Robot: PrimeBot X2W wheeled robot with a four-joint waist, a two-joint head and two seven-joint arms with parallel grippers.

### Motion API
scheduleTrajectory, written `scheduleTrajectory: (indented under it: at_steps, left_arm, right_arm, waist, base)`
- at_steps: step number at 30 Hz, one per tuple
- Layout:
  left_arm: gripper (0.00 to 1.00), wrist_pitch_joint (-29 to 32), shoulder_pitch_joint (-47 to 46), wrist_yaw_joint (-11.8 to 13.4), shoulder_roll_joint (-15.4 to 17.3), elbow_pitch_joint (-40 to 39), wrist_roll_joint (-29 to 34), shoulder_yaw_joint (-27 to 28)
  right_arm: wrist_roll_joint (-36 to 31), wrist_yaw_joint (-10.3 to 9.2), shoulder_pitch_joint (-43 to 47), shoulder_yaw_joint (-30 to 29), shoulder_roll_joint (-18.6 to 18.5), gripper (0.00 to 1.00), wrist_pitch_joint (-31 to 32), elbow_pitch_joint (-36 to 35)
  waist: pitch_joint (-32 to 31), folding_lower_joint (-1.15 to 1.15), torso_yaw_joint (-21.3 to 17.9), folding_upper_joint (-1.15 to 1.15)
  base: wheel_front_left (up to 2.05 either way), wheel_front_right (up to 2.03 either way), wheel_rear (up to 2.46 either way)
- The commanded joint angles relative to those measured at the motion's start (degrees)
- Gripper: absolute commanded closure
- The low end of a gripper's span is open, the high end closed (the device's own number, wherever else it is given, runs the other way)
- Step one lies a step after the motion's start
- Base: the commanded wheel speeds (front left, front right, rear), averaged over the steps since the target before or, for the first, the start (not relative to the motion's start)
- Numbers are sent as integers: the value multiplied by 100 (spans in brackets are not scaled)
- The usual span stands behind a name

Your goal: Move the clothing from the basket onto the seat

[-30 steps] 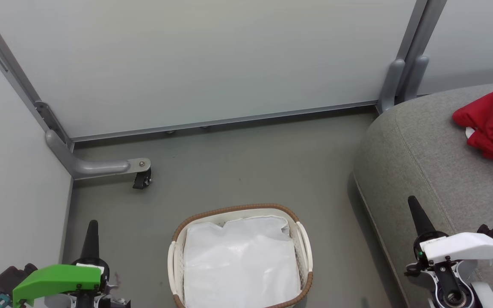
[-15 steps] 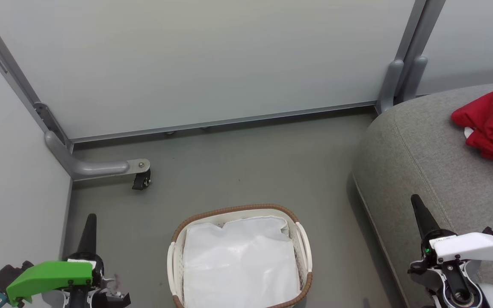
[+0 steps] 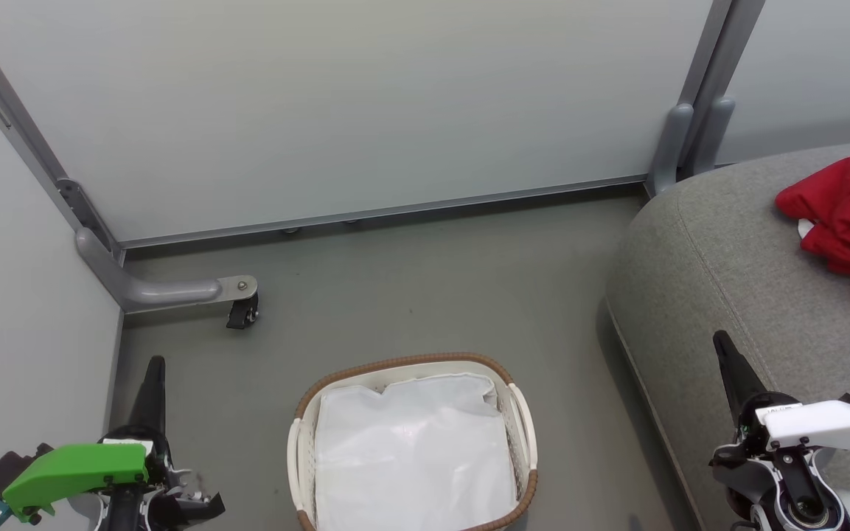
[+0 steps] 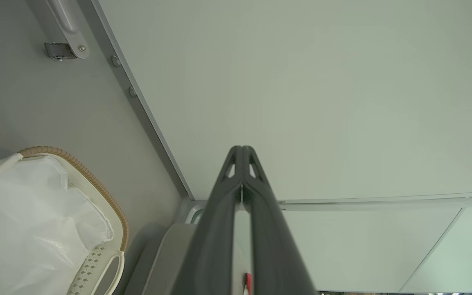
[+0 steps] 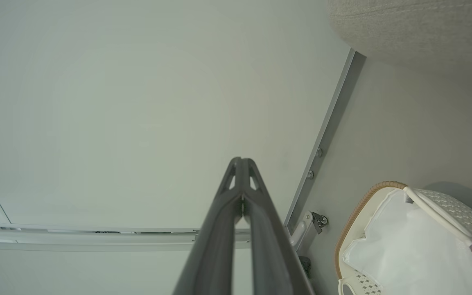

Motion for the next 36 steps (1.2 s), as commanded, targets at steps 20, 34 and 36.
scheduleTrajectory:
  at_steps: [20, 34, 36]
  left_arm:
    - [100, 207, -124, -18, 36, -150, -715, 87]
    - [100, 206, -118, -18, 35, -147, -714, 85]
    - [100, 206, -118, -18, 36, -147, -714, 85]
  right_arm:
    - [767, -1, 90, -118, -40, 100, 216, -155]
    - [768, -1, 89, -116, -40, 100, 214, -153]
    - [768, -1, 89, -116, -40, 100, 214, -153]
  waist:
    - [-17, 0, -21, 0]
    - [-17, 0, -21, 0]
    - [-17, 0, -21, 0]
  base:
    - [0, 0, 0]
    - [0, 0, 0]
    - [0, 0, 0]
